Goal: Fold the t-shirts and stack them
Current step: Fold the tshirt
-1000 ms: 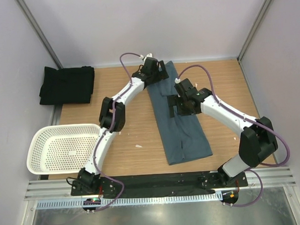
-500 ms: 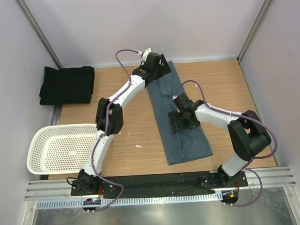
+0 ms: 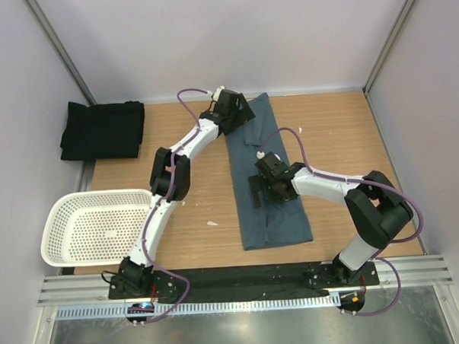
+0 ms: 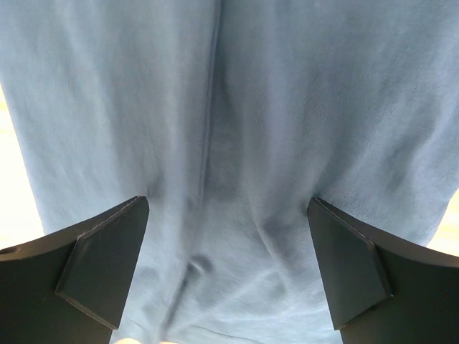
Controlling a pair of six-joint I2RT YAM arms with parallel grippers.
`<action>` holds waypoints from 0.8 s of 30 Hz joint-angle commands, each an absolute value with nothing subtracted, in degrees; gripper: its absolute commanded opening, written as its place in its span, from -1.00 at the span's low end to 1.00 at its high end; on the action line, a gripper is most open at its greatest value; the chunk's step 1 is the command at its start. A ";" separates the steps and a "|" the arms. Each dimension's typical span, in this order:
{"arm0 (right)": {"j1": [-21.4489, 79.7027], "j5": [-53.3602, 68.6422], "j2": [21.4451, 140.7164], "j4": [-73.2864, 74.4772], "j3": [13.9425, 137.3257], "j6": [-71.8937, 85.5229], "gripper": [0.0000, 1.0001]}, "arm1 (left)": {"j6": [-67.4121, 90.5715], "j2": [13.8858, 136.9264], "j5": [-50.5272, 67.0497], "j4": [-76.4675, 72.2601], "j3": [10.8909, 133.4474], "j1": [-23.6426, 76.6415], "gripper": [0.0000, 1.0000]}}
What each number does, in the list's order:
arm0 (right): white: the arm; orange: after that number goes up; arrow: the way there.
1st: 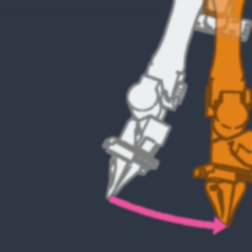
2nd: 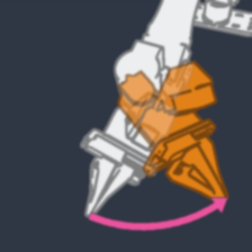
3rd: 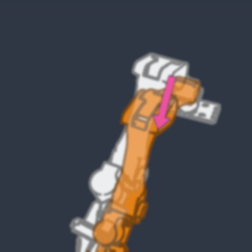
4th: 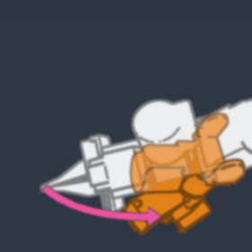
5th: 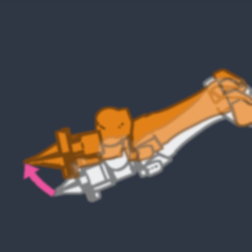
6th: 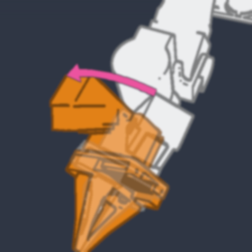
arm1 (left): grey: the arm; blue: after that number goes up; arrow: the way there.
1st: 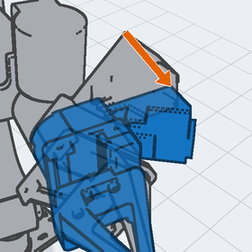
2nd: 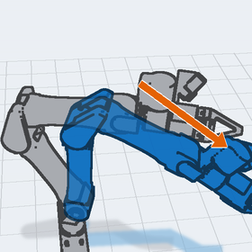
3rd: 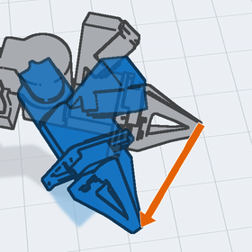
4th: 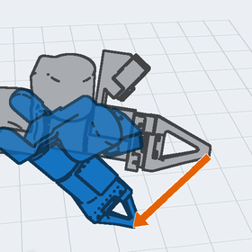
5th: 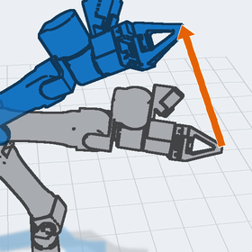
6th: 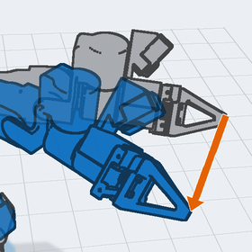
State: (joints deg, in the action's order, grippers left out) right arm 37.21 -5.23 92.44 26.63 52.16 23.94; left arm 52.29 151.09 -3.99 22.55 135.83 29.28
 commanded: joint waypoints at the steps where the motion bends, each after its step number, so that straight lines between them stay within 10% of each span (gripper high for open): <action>1: 41.38 -1.14 96.06 24.43 51.50 30.32 0.99 | 52.03 154.25 -1.23 22.59 137.11 28.30 0.99; 11: 43.33 -8.70 95.89 34.35 59.31 30.77 0.99 | 46.76 146.88 2.00 22.77 135.00 27.16 0.99; 20: 39.12 -8.27 91.69 56.50 92.45 32.16 1.00 | 47.99 135.10 6.77 24.69 138.44 25.66 0.99; 24: 28.76 -0.53 83.62 55.12 83.35 31.65 0.99 | 47.29 118.36 4.48 24.96 122.03 26.10 0.99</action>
